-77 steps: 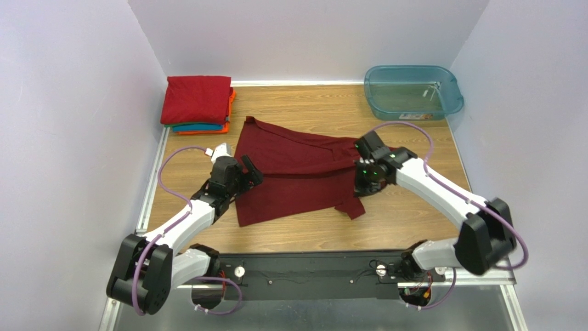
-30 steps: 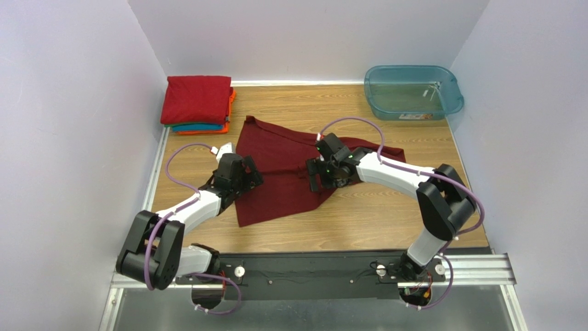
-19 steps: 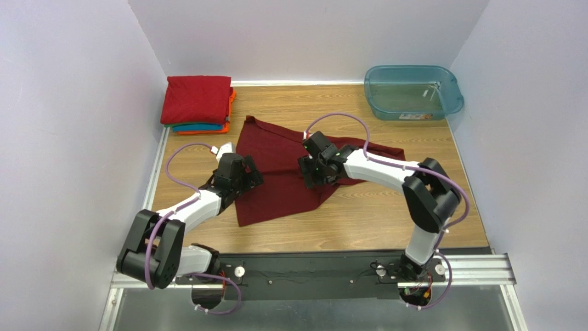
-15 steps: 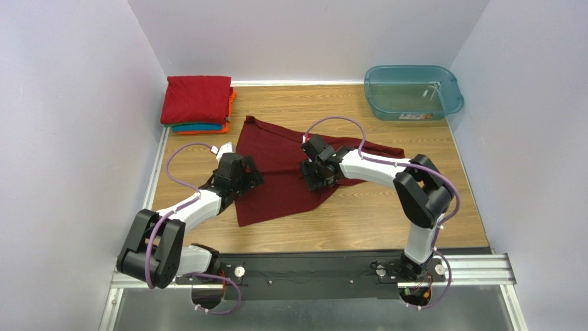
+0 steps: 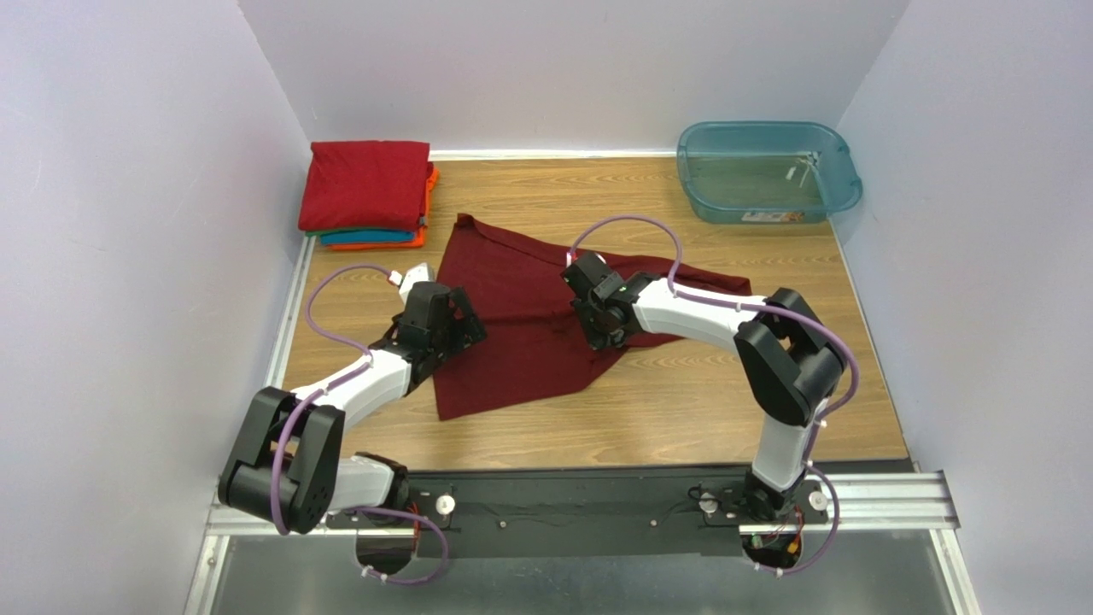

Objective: Fold and stack the t-shirts
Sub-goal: Flatten the tshirt out

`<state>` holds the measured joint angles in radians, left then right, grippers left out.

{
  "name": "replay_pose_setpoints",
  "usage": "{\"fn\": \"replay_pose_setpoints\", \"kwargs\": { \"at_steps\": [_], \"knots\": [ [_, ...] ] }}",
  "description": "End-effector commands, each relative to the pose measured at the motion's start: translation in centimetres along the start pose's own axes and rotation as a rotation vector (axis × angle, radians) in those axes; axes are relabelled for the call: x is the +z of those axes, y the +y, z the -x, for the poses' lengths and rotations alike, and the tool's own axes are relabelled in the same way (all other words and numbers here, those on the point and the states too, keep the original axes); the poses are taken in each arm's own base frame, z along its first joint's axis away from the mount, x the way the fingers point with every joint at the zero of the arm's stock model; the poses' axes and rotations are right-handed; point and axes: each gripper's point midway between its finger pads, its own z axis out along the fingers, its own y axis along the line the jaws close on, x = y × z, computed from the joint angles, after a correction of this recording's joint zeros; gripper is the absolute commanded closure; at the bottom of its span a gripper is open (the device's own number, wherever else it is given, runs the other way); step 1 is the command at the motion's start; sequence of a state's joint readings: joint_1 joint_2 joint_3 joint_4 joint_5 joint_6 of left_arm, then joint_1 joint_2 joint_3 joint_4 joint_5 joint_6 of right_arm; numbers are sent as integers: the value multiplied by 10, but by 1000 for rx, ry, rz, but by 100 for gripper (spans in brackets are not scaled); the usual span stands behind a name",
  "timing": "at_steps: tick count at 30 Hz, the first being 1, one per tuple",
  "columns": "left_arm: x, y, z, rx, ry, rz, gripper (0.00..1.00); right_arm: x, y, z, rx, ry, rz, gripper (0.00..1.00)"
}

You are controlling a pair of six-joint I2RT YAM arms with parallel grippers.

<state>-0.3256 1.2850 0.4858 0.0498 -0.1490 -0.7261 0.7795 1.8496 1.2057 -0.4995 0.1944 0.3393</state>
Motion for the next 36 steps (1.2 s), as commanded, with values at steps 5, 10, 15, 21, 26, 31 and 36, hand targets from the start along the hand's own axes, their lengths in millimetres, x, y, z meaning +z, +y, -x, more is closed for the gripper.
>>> {"fn": "replay_pose_setpoints", "kwargs": {
  "at_steps": [5, 10, 15, 21, 26, 31, 36],
  "knots": [
    [0, 14, 1, 7, 11, 79, 2, -17, -5, -11, -30, 15, -1, 79],
    [0, 13, 2, 5, 11, 74, 2, -10, 12, -21, -54, 70, 88, 64],
    [0, 14, 1, 7, 13, 74, 2, -5, 16, -20, -70, 80, 100, 59],
    [1, 14, -1, 7, 17, 71, 2, -5, 33, -24, -78, 104, 173, 48],
    [1, 14, -1, 6, 16, 72, 2, 1, 32, -25, -67, 108, 157, 45],
    [1, 15, -1, 6, 17, 79, 2, 9, 15, -20, -34, 80, 39, 76],
    [1, 17, -1, 7, 16, 86, 2, -2, 12, -8, 17, 35, 23, 79]
  ]
}}
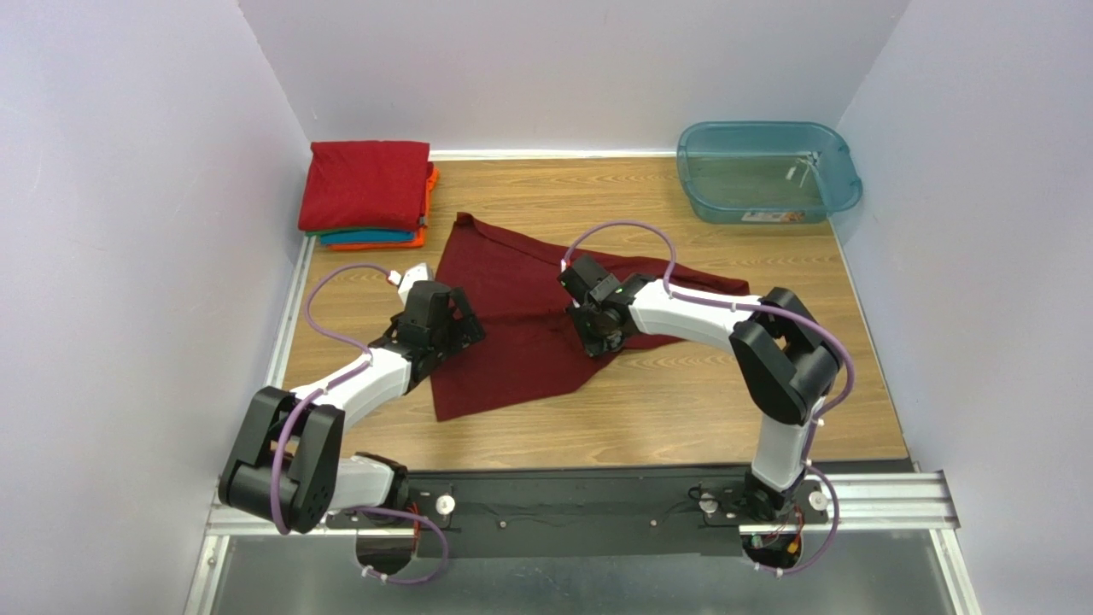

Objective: Fold and stack the t-shirts
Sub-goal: Flatten the tshirt out

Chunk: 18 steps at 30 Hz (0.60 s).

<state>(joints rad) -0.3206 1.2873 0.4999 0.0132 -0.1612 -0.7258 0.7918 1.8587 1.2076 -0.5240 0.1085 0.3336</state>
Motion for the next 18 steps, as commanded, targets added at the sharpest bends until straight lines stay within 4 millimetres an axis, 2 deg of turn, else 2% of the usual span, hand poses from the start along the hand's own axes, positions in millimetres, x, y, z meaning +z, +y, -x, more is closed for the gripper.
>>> {"fn": "replay_pose_setpoints", "kwargs": {
  "at_steps": [1, 3, 5, 10, 17, 18],
  "knots": [
    [2, 12, -2, 7, 8, 59, 2, -4, -5, 8, 48, -38, -58, 81],
    [2, 13, -2, 8, 9, 63, 2, -15, -8, 17, 71, -79, -71, 90],
    [2, 15, -2, 6, 7, 71, 2, -26, -7, 20, 79, -107, -61, 91],
    [3, 17, -1, 4, 6, 78, 2, -40, -10, 13, 81, -120, -46, 90],
    [3, 21, -2, 2, 10, 89, 2, -48, -1, -20, 73, -55, 50, 85],
    [3, 20, -1, 3, 8, 89, 2, -45, -3, -33, 75, -25, 53, 85]
  ]
}}
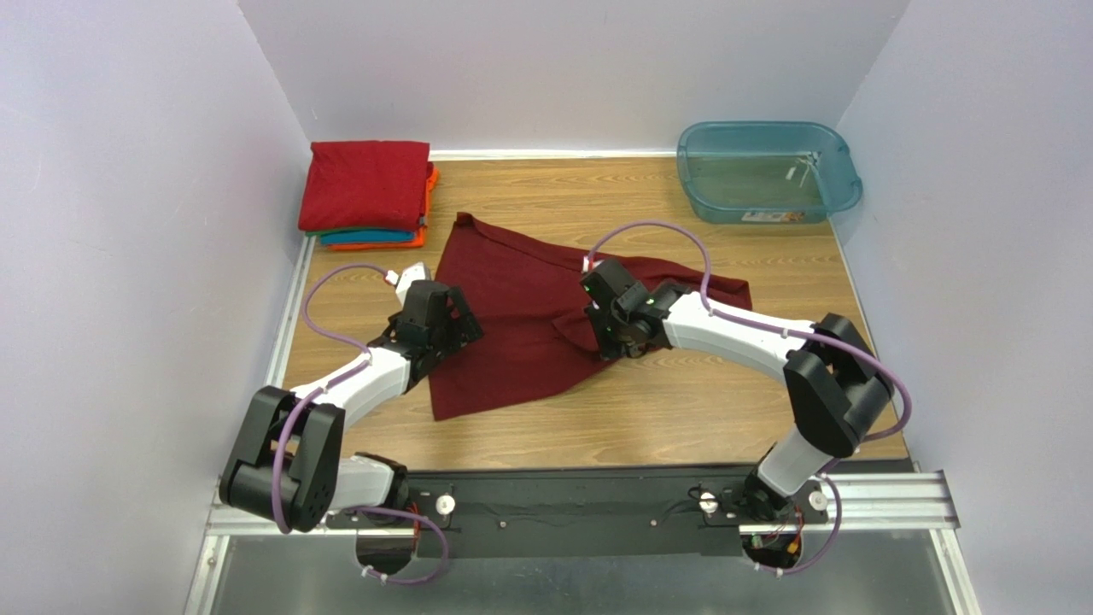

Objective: Fold and stack the t-shirts
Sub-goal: Flatten the tshirt out

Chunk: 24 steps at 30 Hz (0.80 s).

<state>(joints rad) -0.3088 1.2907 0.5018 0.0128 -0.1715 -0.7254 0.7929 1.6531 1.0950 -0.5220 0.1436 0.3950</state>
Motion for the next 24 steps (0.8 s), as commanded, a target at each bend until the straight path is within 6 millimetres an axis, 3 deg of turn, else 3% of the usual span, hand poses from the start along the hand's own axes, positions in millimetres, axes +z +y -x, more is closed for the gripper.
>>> {"fn": "replay_pose_setpoints", "kwargs": {
  "at_steps": [1, 5, 10, 14, 17, 24],
  "knots": [
    [2, 16, -4, 11, 17, 72, 2, -5, 4, -37, 11, 88, 55, 85],
    [1, 17, -2, 14, 13, 82, 2, -11, -4, -53, 32, 98, 43, 99],
    [1, 18, -1, 10, 8, 86, 2, -22, -13, -67, 66, 97, 31, 99],
    [2, 19, -1, 11, 9, 90, 2, -32, -15, -73, 97, 82, 43, 97],
    [2, 20, 0, 12, 5, 98, 2, -39, -16, -79, 117, 74, 56, 89],
    [2, 21, 1, 12, 3, 99, 2, -35, -24, -116, 195, 157, 30, 81]
  ]
}}
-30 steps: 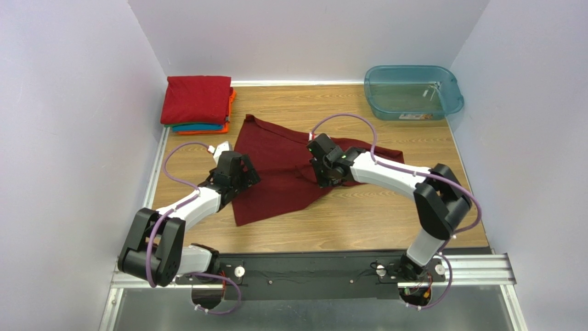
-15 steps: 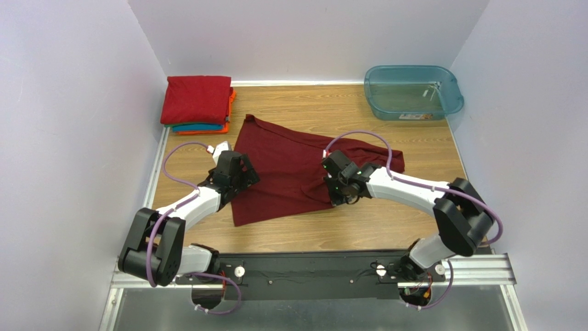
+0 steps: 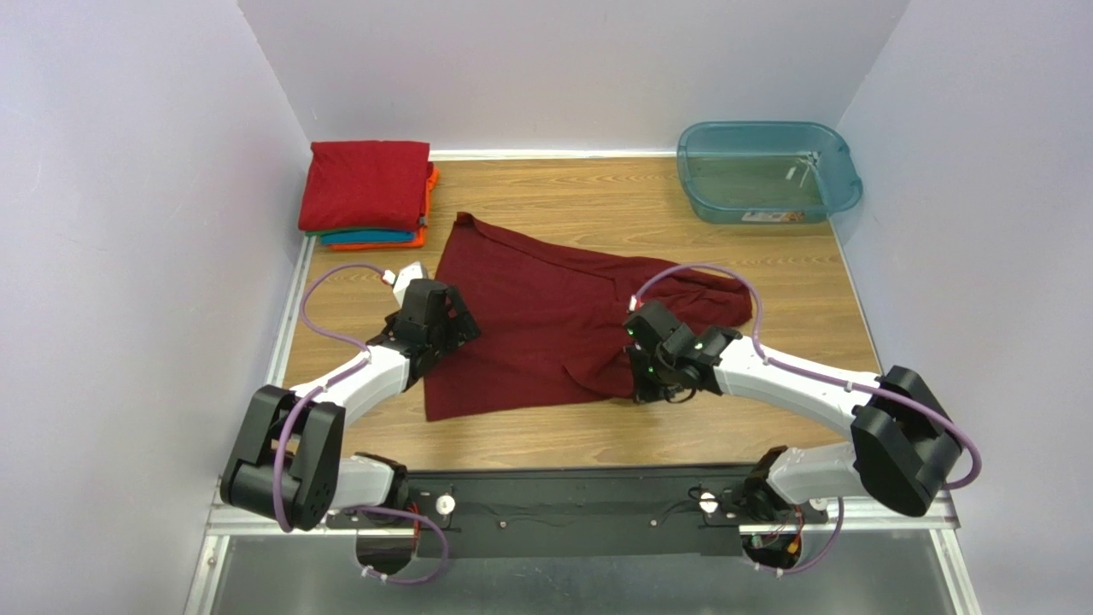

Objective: Fold and stack the t-shirts
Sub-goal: Flatten the tshirt out

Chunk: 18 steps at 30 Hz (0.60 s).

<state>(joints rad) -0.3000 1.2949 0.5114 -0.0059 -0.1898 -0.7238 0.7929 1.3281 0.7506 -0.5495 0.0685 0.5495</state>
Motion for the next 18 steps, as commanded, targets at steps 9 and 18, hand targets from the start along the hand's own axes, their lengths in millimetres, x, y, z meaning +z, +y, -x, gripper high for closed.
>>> {"fn": "replay_pose_setpoints", "kwargs": {
  "at_steps": [9, 18],
  "knots": [
    [1, 18, -1, 16, 1, 80, 2, 2, -22, -39, 125, 84, -91, 96],
    [-2, 20, 7, 9, -17, 93, 2, -43, -78, -79, 309, 177, -429, 94]
  ]
}}
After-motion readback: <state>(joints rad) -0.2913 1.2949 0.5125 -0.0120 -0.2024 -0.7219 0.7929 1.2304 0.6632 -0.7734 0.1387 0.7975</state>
